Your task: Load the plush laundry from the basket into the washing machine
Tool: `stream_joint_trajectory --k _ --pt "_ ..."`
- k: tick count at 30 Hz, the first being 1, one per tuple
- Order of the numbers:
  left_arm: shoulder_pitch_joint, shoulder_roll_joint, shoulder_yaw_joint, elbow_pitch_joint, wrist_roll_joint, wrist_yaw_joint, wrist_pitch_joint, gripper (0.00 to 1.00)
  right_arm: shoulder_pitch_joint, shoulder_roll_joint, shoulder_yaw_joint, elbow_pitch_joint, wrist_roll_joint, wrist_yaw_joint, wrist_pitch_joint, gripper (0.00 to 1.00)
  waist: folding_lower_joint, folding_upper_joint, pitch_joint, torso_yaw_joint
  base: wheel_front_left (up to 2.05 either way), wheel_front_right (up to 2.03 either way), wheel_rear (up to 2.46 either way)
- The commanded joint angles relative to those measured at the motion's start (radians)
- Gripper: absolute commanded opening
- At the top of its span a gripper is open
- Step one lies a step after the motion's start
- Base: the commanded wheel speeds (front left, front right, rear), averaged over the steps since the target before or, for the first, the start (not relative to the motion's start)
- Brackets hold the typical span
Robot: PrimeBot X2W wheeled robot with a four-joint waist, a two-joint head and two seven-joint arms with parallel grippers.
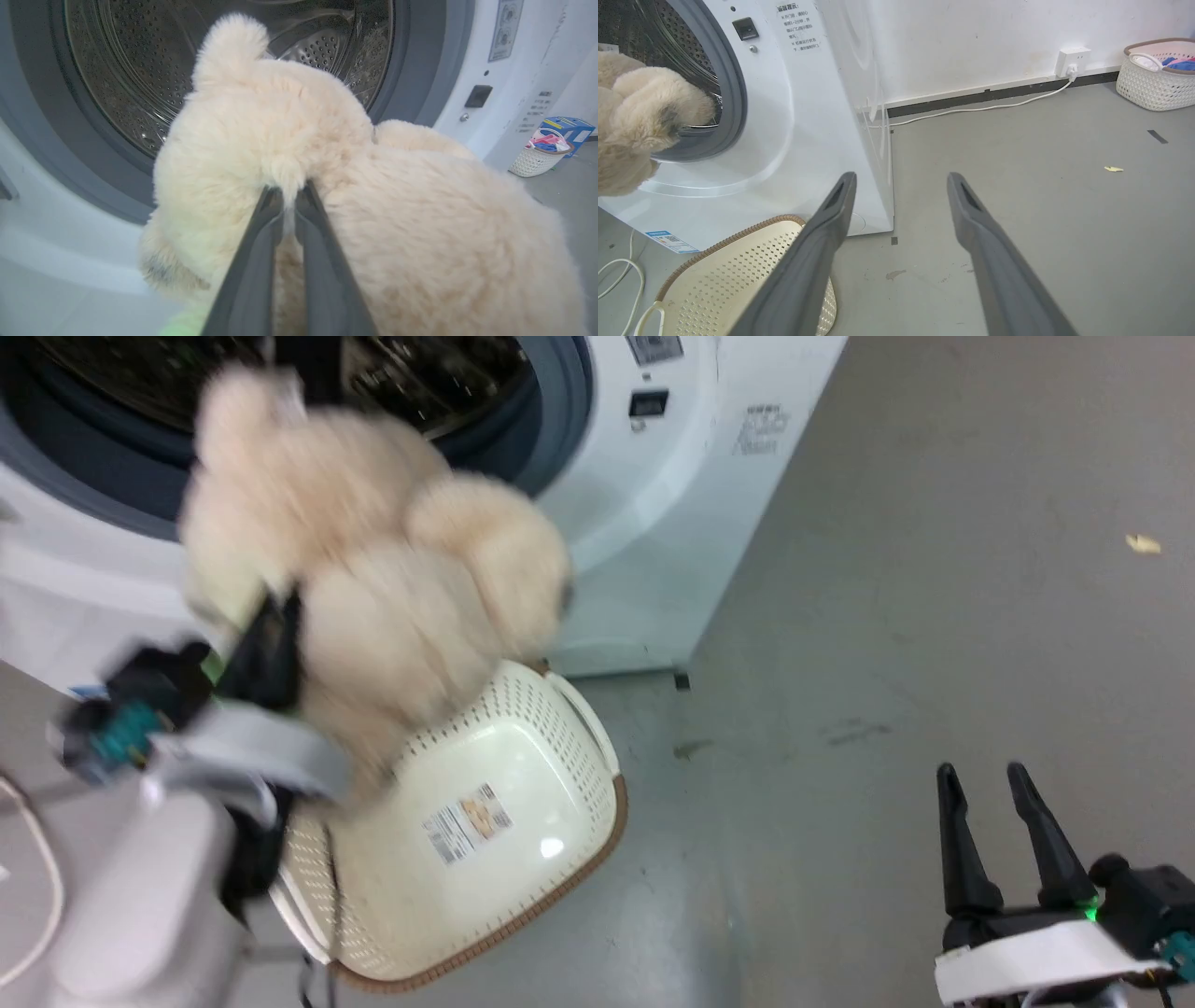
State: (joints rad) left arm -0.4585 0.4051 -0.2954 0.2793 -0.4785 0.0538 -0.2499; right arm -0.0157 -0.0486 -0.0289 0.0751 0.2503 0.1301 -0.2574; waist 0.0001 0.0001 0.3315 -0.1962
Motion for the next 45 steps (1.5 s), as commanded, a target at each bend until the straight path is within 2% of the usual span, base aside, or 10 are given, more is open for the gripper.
stream_joint_trajectory --k 1,8,17,24,32,33,34,39,45 --pt "-0.052 0.018 0.016 -0.021 -0.001 0.006 0.008 0.0 -0.02 -0.002 0.005 -0.007 0.008 0.001 -0.004 1.0 -0.0001 -0.0001 0.05 -0.024 0.0 0.0 0.0" --pt "-0.318 0.11 0.067 -0.011 -0.007 -0.007 0.142 0.0 -0.069 -0.002 0.04 -0.019 0.051 0.001 -0.004 1.0 -0.0001 -0.0001 0.202 -0.095 0.0 0.0 0.0" --pt "-0.7 0.208 0.069 0.21 0.032 -0.049 0.272 0.0 -0.118 -0.002 0.092 -0.034 0.128 0.001 -0.004 1.0 -0.0001 -0.0001 0.364 -0.201 0.0 0.0 0.0" --pt "-0.912 0.238 0.028 0.406 0.083 -0.085 0.309 0.0 -0.133 -0.002 0.123 -0.051 0.17 0.001 -0.004 1.0 -0.0001 -0.0001 0.429 -0.253 0.0 0.0 0.0" --pt "-0.991 0.255 -0.008 0.558 0.108 -0.123 0.284 0.0 -0.138 -0.002 0.146 -0.063 0.188 0.001 -0.004 1.0 -0.0001 -0.0001 0.446 -0.266 0.0 0.0 0.0" --pt "-0.992 0.254 -0.018 0.569 0.114 -0.129 0.274 0.22 -0.138 -0.002 0.147 -0.063 0.187 0.001 -0.004 1.0 -0.0001 -0.0001 0.445 -0.262 0.0 0.0 0.0" --pt "-0.991 0.254 -0.027 0.579 0.121 -0.133 0.26 1.0 -0.139 -0.002 0.147 -0.062 0.186 0.001 -0.004 1.0 -0.0001 -0.0001 0.44 -0.258 0.0 0.0 0.0" --pt "-0.955 0.222 -0.046 0.626 0.122 -0.142 0.166 1.0 -0.139 -0.002 0.119 -0.057 0.165 0.001 -0.004 1.0 -0.0001 -0.0001 0.385 -0.219 0.0 0.0 0.0" --pt "-0.822 0.141 -0.055 0.67 0.085 -0.155 0.034 1.0 -0.134 -0.002 0.071 -0.048 0.099 0.001 -0.004 1.0 -0.0001 -0.0001 0.251 -0.139 0.0 0.0 0.0"
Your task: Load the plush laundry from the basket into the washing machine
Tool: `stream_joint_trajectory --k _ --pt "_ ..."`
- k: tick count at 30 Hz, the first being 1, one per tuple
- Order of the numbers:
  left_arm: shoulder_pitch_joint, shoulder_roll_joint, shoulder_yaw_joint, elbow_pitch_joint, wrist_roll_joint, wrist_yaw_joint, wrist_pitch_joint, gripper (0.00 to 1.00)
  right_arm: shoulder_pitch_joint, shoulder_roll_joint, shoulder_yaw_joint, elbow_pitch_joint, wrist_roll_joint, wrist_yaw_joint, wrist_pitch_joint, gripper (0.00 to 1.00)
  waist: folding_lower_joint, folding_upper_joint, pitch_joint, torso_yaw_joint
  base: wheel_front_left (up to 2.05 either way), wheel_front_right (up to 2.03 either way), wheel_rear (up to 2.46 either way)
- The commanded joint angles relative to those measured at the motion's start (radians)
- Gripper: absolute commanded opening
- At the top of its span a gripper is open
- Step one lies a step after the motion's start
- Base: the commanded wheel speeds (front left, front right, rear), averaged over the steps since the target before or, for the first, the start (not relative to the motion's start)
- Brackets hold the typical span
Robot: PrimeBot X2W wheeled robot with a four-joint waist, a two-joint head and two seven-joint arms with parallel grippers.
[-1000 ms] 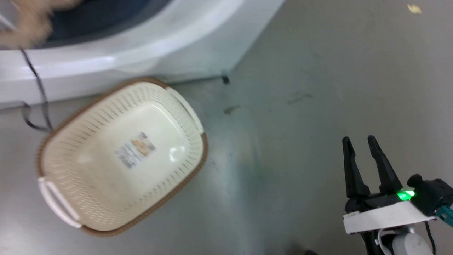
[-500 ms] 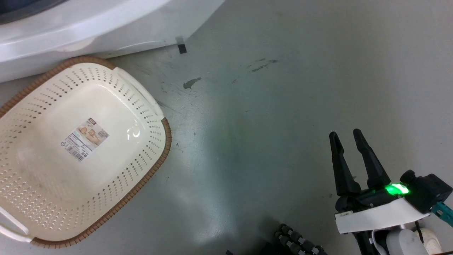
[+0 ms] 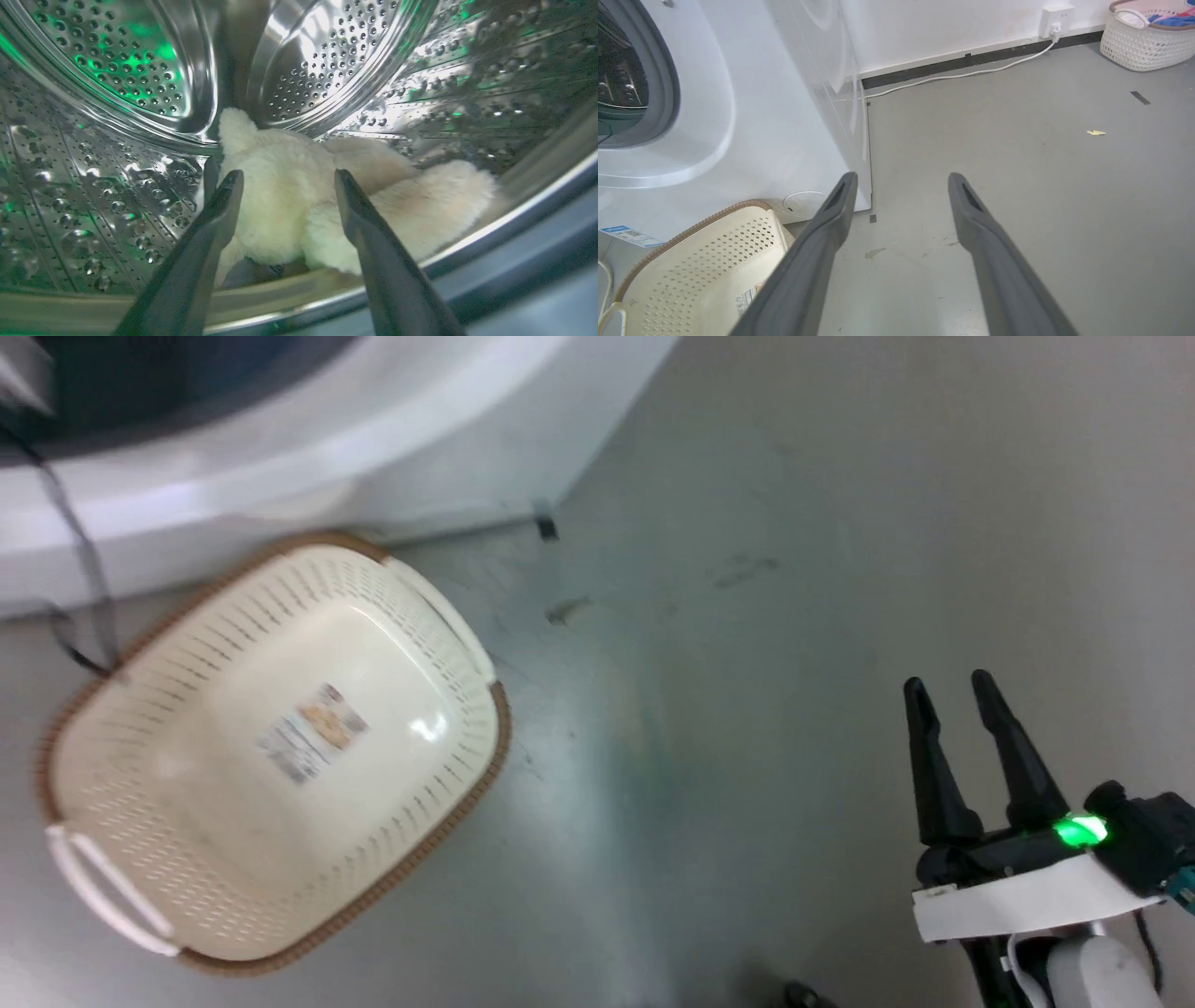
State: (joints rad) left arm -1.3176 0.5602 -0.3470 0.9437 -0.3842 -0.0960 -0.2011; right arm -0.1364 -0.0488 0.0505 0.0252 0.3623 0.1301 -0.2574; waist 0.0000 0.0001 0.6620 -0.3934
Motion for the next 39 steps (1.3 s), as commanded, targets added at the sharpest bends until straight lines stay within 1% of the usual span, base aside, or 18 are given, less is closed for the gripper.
stream_joint_trajectory --k 1,5,8,12,16,20,23,25,31,35,39 --pt "0.07 -0.03 -0.004 0.006 -0.017 -0.008 -0.03 1.0 -0.011 -0.001 -0.017 0.003 -0.026 0.001 -0.004 1.0 0.0 -0.0001 -0.108 0.073 0.0 0.0 0.0" --pt "0.228 -0.095 0.013 -0.039 -0.057 -0.015 -0.058 1.0 0.005 -0.001 -0.051 0.012 -0.078 0.001 -0.004 1.0 0.0 -0.0001 -0.228 0.134 0.0 0.0 0.0" --pt "0.372 -0.13 0.052 -0.169 -0.068 -0.011 -0.06 1.0 0.026 -0.001 -0.067 0.021 -0.12 0.001 -0.004 1.0 0.0 -0.0001 -0.306 0.178 0.0 0.0 0.0" --pt "0.6 -0.177 0.117 -0.353 -0.066 0.016 -0.06 1.0 0.052 -0.001 -0.081 0.034 -0.159 0.001 -0.004 1.0 0.0 -0.0001 -0.402 0.229 0.0 0.0 0.0" --pt "0.814 -0.232 0.167 -0.5 -0.049 0.057 -0.06 1.0 0.082 -0.001 -0.091 0.051 -0.184 0.001 -0.004 1.0 0.0 -0.0001 -0.485 0.271 0.0 0.0 0.0" --pt "0.999 -0.286 0.189 -0.606 -0.018 0.096 -0.061 1.0 0.118 -0.001 -0.098 0.072 -0.2 0.001 -0.004 1.0 0.0 -0.0001 -0.554 0.307 0.0 0.0 0.0" --pt "1.114 -0.321 0.207 -0.661 -0.004 0.125 -0.061 1.0 0.143 -0.001 -0.082 0.083 -0.214 0.001 -0.004 1.0 0.0 -0.0001 -0.596 0.324 0.0 0.0 0.0" --pt "1.177 -0.338 0.213 -0.691 0.01 0.137 -0.061 1.0 0.159 -0.001 -0.068 0.086 -0.224 0.001 -0.004 1.0 0.0 -0.0001 -0.618 0.335 0.0 0.0 0.0" --pt "1.318 -0.381 0.209 -0.77 0.072 0.152 -0.061 1.0 0.21 -0.001 -0.044 0.086 -0.266 0.001 -0.004 1.0 0.0 -0.0001 -0.659 0.354 0.0 0.0 0.0" --pt "1.364 -0.4 0.207 -0.809 0.117 0.15 -0.061 1.0 0.233 -0.001 -0.035 0.083 -0.273 0.001 -0.004 1.0 0.0 -0.0001 -0.665 0.359 0.0 0.0 0.0" --pt "1.39 -0.418 0.219 -0.812 0.138 0.139 -0.061 1.0 0.245 -0.001 -0.026 0.081 -0.266 0.001 -0.004 1.0 0.0 -0.0001 -0.667 0.358 0.0 0.0 0.0"
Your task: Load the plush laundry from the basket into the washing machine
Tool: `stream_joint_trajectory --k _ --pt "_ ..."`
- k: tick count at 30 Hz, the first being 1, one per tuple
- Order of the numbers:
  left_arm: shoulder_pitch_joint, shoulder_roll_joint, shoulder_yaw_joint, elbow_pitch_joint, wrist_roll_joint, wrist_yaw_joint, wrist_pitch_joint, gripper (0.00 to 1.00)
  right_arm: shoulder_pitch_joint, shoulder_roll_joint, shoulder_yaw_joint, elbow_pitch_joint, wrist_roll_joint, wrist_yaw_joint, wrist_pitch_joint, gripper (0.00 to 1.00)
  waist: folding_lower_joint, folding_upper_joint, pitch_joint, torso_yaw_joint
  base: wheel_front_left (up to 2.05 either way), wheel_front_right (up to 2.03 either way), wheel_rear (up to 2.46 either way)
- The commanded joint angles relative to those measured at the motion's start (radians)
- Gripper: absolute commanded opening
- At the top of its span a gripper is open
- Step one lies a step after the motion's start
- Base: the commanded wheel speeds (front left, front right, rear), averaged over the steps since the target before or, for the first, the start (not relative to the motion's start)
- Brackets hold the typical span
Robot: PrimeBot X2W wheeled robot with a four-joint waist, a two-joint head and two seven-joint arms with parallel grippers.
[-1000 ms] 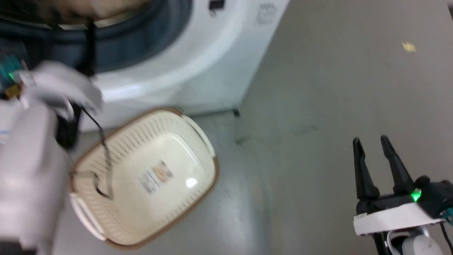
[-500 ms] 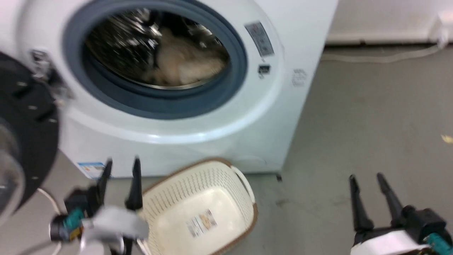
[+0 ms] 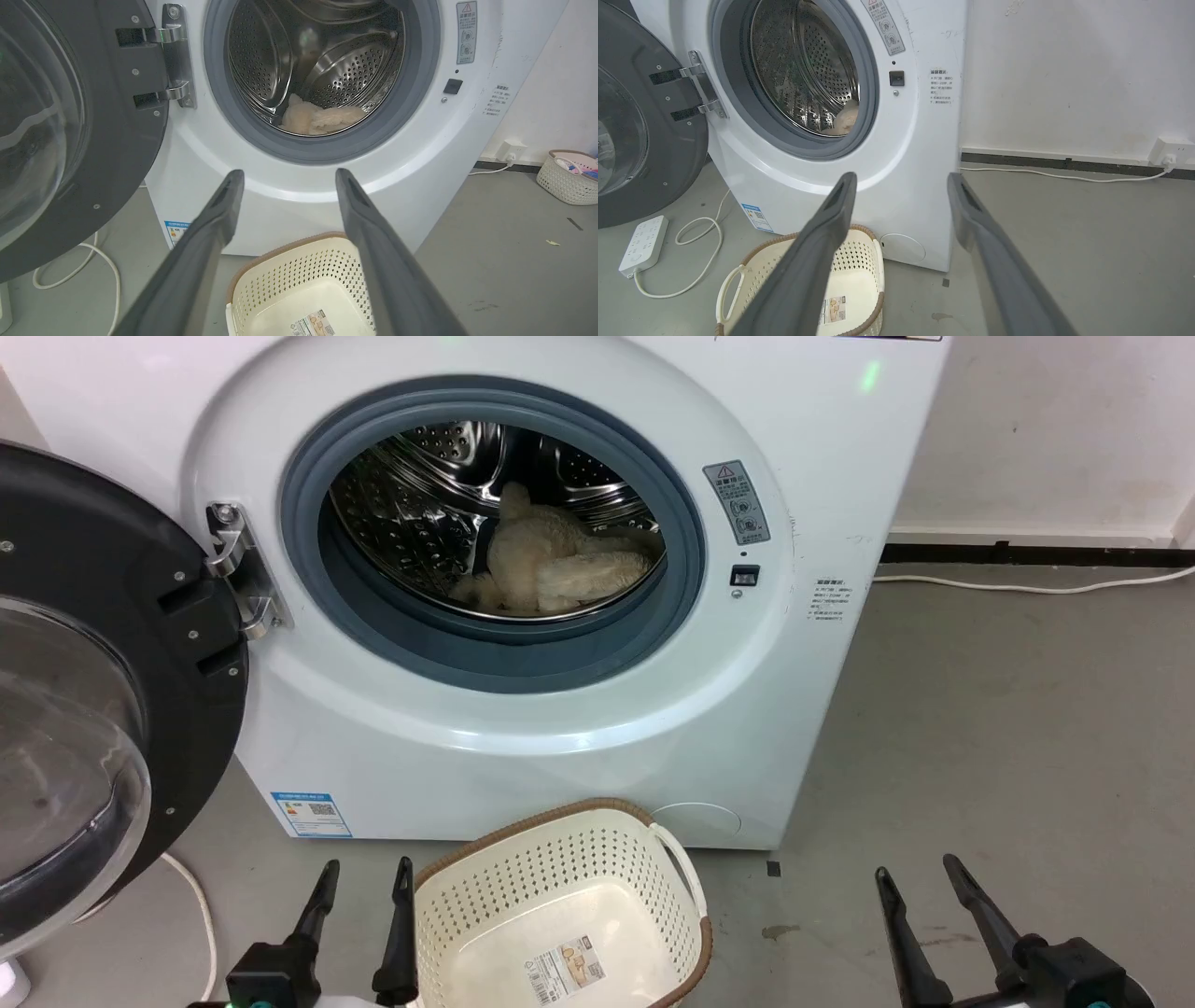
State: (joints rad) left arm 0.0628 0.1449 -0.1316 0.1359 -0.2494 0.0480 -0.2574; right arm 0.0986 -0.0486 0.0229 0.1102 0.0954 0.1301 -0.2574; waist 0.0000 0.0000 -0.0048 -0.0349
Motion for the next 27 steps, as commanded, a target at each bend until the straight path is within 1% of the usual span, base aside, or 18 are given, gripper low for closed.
stream_joint_trajectory --k 1,5,6,27 --pt "0.013 -0.007 0.008 -0.005 0.007 -0.007 -0.004 1.0 0.012 -0.002 0.003 -0.005 0.003 0.001 -0.004 1.0 0.0 0.0 0.0 -0.001 0.0 0.0 0.0" --pt "0.015 -0.021 0.027 -0.007 0.02 -0.023 -0.004 1.0 0.014 -0.002 0.004 -0.006 0.009 0.001 -0.004 1.0 0.0 0.0 0.001 0.002 0.0 0.0 0.0" --pt "0.004 -0.019 0.025 -0.002 0.016 -0.022 0.0 0.0 0.0 0.0 0.002 -0.001 0.003 0.0 0.0 0.0 0.0 0.0 0.001 0.002 0.0 0.0 0.0" --pt "-0.006 -0.029 0.038 -0.02 0.049 -0.025 0.038 0.0 -0.014 0.0 -0.002 -0.016 -0.011 0.0 0.036 0.0 0.0 0.0 0.001 0.007 0.0 0.0 0.0"
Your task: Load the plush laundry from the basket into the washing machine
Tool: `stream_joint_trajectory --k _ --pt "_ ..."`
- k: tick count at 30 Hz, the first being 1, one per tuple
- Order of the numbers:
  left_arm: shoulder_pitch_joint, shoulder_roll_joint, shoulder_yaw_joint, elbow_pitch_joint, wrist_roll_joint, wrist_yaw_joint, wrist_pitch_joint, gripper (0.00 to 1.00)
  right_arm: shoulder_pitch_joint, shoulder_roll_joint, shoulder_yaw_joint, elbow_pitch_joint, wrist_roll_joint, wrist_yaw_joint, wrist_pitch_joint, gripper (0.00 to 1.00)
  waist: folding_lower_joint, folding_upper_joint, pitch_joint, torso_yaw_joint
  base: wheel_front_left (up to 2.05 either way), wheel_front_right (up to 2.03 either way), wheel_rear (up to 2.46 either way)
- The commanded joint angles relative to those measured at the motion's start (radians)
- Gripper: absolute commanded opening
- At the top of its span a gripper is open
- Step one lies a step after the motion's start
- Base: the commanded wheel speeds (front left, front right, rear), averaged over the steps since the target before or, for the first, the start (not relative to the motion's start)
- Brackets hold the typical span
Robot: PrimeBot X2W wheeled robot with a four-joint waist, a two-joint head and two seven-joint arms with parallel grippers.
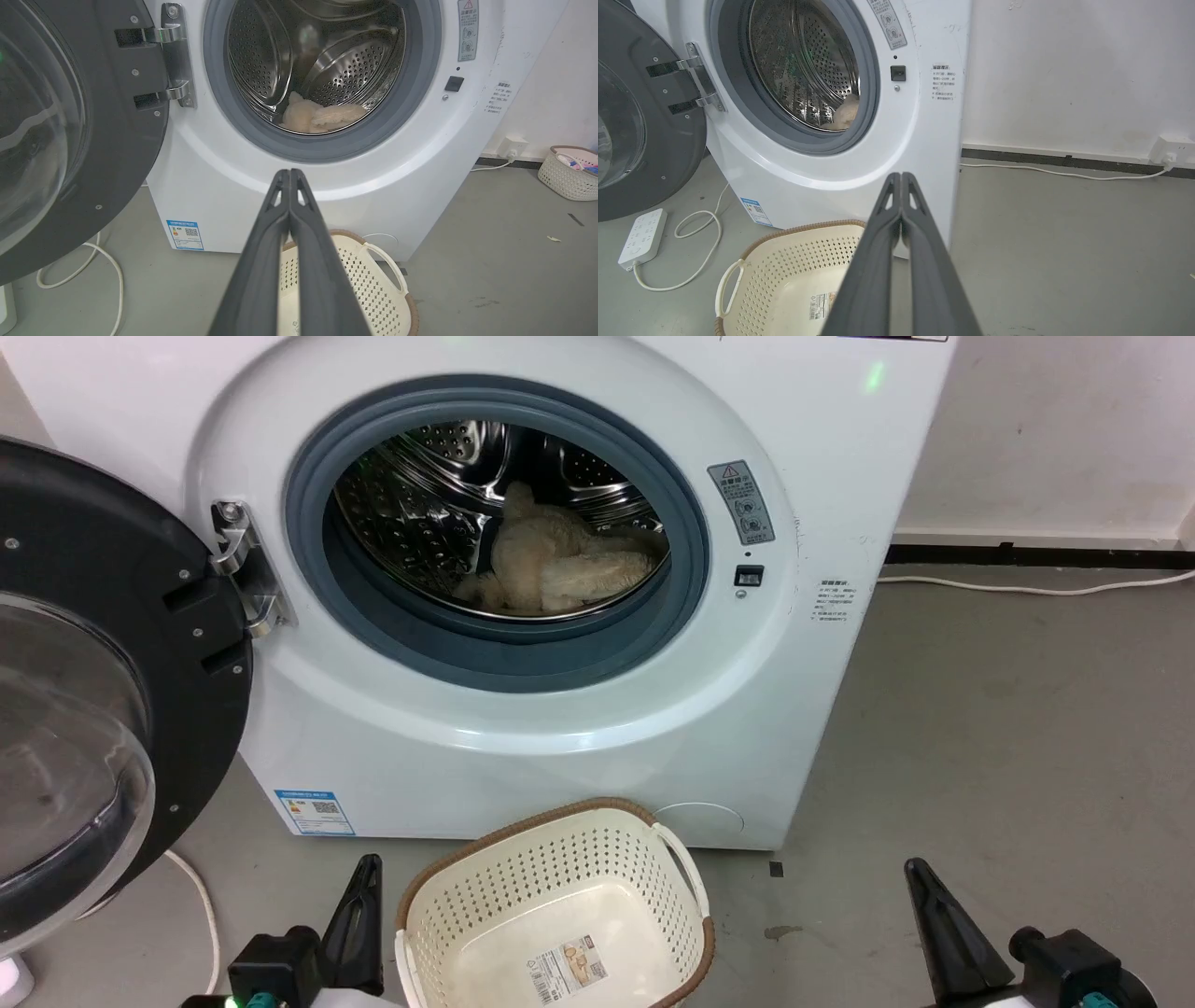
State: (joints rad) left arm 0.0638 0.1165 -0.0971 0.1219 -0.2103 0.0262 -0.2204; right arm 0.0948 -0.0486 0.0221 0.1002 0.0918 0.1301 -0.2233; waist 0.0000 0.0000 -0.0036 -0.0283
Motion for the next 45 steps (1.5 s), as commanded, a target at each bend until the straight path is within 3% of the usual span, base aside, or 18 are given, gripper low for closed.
stream_joint_trajectory --k 1,45 --pt "-0.008 -0.002 0.006 -0.008 0.014 -0.004 0.005 0.0 -0.012 0.0 -0.001 -0.008 -0.009 0.0 0.006 0.0 0.0 0.0 0.0 0.0 0.0 0.0 0.0" --pt "-0.031 -0.028 0.043 -0.055 0.094 -0.013 0.093 0.0 -0.046 -0.001 -0.01 -0.045 -0.043 0.0 0.095 0.0 0.0 0.0 0.001 0.012 0.0 0.0 0.0"
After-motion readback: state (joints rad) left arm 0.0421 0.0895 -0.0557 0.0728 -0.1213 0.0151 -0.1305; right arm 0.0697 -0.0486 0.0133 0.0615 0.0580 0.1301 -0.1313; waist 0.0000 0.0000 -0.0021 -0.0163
